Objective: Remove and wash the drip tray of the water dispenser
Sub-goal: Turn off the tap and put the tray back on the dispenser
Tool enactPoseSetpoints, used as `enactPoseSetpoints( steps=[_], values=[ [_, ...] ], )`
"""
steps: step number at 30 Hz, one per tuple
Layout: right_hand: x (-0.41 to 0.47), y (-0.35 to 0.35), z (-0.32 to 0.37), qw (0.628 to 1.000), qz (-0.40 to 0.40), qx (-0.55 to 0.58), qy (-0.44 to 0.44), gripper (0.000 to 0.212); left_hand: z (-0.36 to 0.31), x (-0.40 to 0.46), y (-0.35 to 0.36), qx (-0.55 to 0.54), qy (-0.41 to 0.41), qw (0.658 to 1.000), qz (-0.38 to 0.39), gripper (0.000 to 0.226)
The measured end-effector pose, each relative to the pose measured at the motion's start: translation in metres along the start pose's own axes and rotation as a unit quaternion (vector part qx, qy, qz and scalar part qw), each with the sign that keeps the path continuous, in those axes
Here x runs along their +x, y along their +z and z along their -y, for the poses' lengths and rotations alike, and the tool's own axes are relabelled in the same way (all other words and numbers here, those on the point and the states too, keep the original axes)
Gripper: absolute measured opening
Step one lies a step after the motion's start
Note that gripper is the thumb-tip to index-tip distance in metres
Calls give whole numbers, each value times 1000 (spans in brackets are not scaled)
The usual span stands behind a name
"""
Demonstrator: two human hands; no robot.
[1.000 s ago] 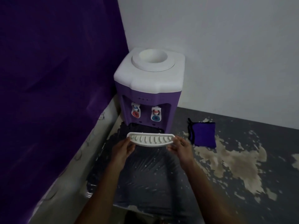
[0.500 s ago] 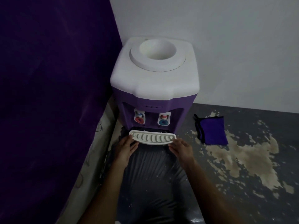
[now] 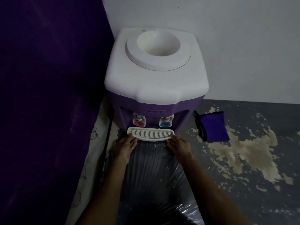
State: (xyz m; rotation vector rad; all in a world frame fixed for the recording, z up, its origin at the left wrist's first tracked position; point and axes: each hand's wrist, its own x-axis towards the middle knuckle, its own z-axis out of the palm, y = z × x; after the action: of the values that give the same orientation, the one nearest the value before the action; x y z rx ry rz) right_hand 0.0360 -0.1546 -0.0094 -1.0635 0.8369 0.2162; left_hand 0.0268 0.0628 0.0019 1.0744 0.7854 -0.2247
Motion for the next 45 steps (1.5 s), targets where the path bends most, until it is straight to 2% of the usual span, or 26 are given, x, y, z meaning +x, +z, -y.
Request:
enactPoseSetpoints(
  steps=[6, 11, 17, 32, 45],
  values=[
    [1, 4, -1, 999, -6, 32, -3, 22, -4, 9, 4, -6, 0, 1000, 0, 38],
    [4, 10, 2, 999, -29, 40, -23, 36, -3, 11, 5, -7, 0, 1000, -3, 37],
    [9, 14, 7, 998, -53, 19, -28, 36, -5, 11, 7, -16, -1, 1000, -15, 36],
    [10, 15, 9, 998, -66, 15, -19, 33, -5, 13, 11, -5, -2, 999, -39, 40],
    [7, 12, 10, 998, -53, 24, -13, 35, -2, 17, 8, -22, -6, 999, -36, 33]
  ],
)
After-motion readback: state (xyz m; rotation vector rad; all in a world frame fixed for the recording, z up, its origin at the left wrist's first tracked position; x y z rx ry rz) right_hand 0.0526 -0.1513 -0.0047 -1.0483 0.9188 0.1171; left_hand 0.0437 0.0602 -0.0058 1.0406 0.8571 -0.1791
